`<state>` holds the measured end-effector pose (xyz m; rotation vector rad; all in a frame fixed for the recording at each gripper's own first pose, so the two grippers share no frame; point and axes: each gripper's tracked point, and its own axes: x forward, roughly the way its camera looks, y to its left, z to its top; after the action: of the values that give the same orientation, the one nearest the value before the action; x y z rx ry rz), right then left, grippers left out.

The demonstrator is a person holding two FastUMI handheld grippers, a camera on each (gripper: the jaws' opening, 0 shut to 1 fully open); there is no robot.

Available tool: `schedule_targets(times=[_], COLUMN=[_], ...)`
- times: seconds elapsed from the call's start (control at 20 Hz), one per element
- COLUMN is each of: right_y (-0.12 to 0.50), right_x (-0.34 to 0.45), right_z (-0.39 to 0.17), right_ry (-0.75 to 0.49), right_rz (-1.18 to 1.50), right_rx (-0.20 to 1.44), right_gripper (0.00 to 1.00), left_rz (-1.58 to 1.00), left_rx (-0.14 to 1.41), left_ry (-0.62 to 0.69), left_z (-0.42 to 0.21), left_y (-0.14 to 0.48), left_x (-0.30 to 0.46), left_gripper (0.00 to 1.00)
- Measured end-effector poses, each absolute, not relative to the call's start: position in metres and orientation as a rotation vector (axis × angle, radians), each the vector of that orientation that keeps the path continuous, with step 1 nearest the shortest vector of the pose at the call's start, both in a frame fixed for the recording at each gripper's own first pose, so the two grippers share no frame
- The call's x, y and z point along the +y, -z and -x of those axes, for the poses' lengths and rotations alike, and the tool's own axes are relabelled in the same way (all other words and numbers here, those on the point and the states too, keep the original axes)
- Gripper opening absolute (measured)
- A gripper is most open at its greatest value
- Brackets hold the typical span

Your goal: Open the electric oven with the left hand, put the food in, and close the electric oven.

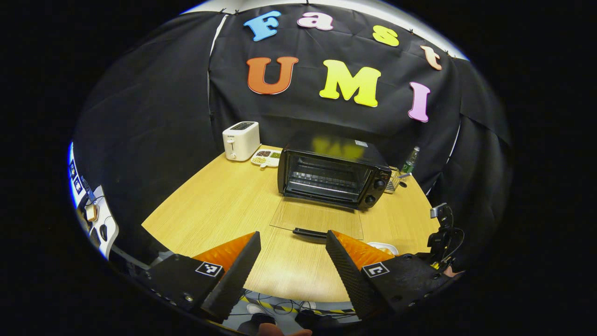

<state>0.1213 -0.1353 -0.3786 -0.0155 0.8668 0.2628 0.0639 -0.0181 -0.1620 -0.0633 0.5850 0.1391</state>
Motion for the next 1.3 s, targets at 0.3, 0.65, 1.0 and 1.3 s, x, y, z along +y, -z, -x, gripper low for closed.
schedule_targets(times=[0.3,0.65,1.0,1.3], right_y=[0.330,0.278,0.262,0.275], right_x=[-0.103,-0.028,0.038,0.055], right_z=[-0.112,-0.144,-0.265,-0.355], right_ry=[-0.110,0.050,0.167,0.255], right_rz=[-0.200,-0.432,-0.651,-0.735], right_rx=[0.788,0.605,0.428,0.373], right_gripper=[0.27,0.27,0.27,0.27], left_rz=[0.065,0.037,0.001,-0.041], left_rx=[0.541,0.515,0.551,0.581], left_ry=[-0.036,0.069,0.064,0.008], left_z=[-0.082,-0.090,-0.081,-0.072], left_y=[0.151,0.136,0.131,0.136], left_x=[0.002,0.065,0.137,0.180], left_gripper=[0.93,0.93,0.93,0.93])
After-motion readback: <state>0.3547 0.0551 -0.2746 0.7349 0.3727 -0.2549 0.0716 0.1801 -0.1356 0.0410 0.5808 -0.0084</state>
